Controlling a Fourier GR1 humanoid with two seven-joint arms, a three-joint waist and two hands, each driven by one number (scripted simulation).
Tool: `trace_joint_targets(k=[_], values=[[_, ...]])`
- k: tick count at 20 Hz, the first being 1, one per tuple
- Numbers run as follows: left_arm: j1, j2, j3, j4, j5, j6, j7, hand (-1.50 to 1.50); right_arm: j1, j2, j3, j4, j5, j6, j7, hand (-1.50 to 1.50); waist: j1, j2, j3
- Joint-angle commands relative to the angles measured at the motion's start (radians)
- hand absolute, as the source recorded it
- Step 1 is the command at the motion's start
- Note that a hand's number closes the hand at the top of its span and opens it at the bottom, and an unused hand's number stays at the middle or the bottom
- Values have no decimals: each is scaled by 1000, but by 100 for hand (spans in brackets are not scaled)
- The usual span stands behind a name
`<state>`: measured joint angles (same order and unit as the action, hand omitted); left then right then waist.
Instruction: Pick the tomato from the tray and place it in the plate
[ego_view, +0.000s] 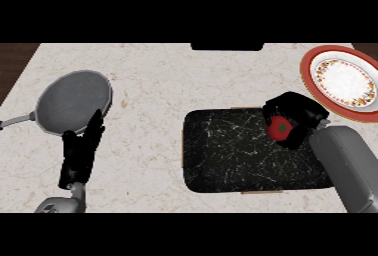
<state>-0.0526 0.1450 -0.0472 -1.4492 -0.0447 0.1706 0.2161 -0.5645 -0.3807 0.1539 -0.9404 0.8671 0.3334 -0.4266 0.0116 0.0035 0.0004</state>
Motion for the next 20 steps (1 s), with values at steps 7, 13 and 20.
trace_joint_targets(k=[7,13,20], values=[[-7,-2,8,-17,8,-7,18,0,-123,-25,-233,182,10,-335,195,150,2,2,1],[9,-19,-10,-49,-8,6,30,0,-171,-45,-330,77,-59,-408,217,150,-10,-6,0],[19,-44,-18,-50,-30,27,31,0,-158,-118,-414,25,-75,-457,314,150,-11,-5,0]])
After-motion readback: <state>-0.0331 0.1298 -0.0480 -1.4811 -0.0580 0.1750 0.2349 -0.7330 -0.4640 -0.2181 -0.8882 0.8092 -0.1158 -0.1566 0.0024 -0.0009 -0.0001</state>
